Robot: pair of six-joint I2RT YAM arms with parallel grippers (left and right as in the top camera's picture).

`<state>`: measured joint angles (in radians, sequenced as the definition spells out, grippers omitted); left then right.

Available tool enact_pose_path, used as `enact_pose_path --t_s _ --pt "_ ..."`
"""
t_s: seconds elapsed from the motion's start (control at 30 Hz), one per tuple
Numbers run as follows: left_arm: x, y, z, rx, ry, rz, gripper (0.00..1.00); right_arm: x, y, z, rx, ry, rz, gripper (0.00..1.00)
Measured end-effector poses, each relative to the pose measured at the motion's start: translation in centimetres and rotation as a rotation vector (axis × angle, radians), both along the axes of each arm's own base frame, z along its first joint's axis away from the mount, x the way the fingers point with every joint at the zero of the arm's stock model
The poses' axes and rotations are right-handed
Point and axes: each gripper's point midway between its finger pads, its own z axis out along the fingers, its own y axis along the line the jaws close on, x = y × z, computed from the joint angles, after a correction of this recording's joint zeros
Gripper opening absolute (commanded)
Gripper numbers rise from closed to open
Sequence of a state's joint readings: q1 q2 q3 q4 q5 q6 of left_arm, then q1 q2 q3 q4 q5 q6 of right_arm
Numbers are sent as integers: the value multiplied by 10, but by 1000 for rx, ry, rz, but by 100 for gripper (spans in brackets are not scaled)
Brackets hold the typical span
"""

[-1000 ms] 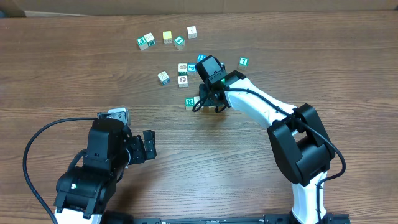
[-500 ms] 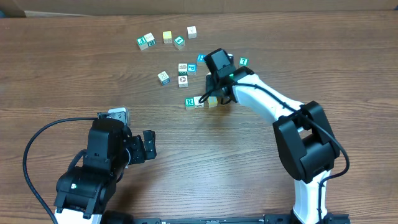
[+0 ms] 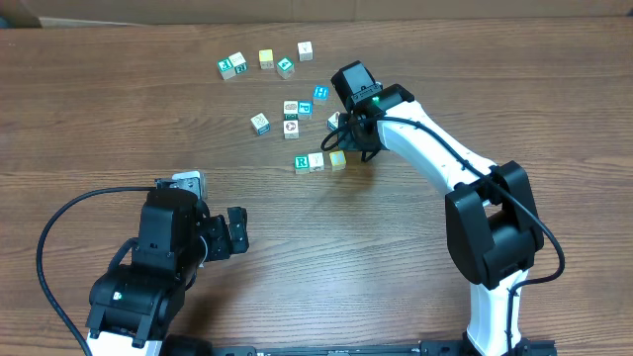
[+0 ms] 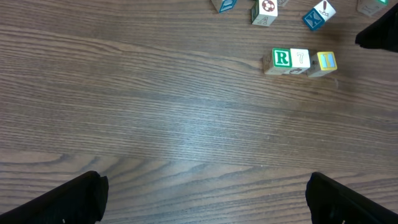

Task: Form a horizontal line
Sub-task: 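Lower the I block next to the 7 block and open the right gripper, then raise the right gripper and move to the green 7 block upper right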

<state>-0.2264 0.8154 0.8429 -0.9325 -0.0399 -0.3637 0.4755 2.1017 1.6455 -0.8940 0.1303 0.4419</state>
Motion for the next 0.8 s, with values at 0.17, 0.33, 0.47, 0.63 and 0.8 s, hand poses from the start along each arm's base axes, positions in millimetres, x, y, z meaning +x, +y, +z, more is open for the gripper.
enact_pose_path --t_s 0.17,0.33,0.47,0.63,0.8 --pt "0 0 0 0 0 0 99 -6 2 -6 21 23 -5 4" --pt "0 0 0 0 0 0 100 -17 3 -19 34 63 -2 4" --pt "0 0 0 0 0 0 100 -26 1 -30 39 94 3 4" --pt "0 0 0 0 0 0 100 -26 9 -31 65 90 30 4" --pt "0 0 0 0 0 0 100 -26 20 -30 76 72 65 4"
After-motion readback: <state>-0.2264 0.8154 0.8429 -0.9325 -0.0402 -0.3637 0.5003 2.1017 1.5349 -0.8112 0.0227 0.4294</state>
